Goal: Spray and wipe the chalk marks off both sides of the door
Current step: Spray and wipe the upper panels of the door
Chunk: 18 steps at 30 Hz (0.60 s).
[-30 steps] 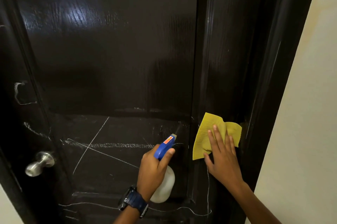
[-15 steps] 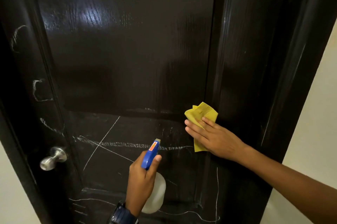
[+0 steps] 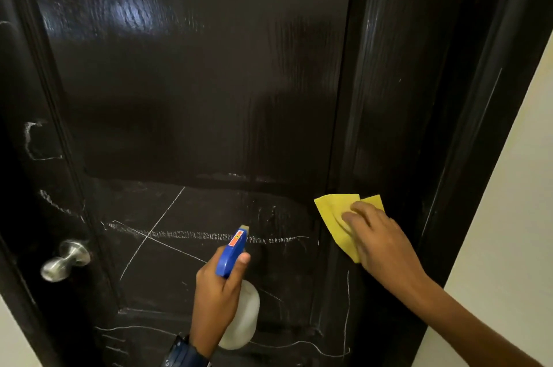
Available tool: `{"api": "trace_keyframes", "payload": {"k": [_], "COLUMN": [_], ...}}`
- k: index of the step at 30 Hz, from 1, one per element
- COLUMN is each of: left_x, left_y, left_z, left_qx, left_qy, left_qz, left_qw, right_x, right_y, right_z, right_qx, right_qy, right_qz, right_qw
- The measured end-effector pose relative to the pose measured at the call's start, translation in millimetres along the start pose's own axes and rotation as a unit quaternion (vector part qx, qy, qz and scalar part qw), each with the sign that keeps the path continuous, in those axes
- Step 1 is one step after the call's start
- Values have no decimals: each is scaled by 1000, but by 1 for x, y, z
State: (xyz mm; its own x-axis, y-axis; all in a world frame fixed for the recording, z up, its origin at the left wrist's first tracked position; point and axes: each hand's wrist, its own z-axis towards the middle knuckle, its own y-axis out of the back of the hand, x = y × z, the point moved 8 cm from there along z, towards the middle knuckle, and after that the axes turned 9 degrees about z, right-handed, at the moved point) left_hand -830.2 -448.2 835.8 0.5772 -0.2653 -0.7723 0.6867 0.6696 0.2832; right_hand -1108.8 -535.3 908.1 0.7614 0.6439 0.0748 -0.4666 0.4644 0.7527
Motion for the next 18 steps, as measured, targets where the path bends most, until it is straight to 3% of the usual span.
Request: {"api": "trace_keyframes", "payload": {"k": [2,6,8,11,12,13,14,16,18], "left_x": [0,1,0,4,5,6,5,1,-3], "left_y": [4,16,20,23,24,23,23,21,21], "left_z": [2,6,8,13,16,18,21,28,37], "left_qx": [-4,-6,-3,5,9,15,22,33,42], "left_qy": [-7,7,-1,3,3,3,2,-7,-15], "left_qz": [-3,-25,-29,-30,-29,-28,-30,-35,-44], "left_qw": [1000,1000,1000,1000,1000,999,999,999,998], "right_x": [-11,-31,-27,-7,1,3,0,-7,3], "right_y": [18,19,1,-33,-39,-42,-38,-10,29], "right_z": [-5,-57,-86,-115,-120,-122,-123,-117,-96], "right_qx": [-84,-182,-165,-115,-99,-96,-115,-219,-349], "right_qy": [-116,-373,-460,-562,-582,-593,-593,-548,-428], "right_qz": [148,363,462,602,620,616,587,464,313], "right_qw": [979,834,740,556,516,509,539,660,773]}}
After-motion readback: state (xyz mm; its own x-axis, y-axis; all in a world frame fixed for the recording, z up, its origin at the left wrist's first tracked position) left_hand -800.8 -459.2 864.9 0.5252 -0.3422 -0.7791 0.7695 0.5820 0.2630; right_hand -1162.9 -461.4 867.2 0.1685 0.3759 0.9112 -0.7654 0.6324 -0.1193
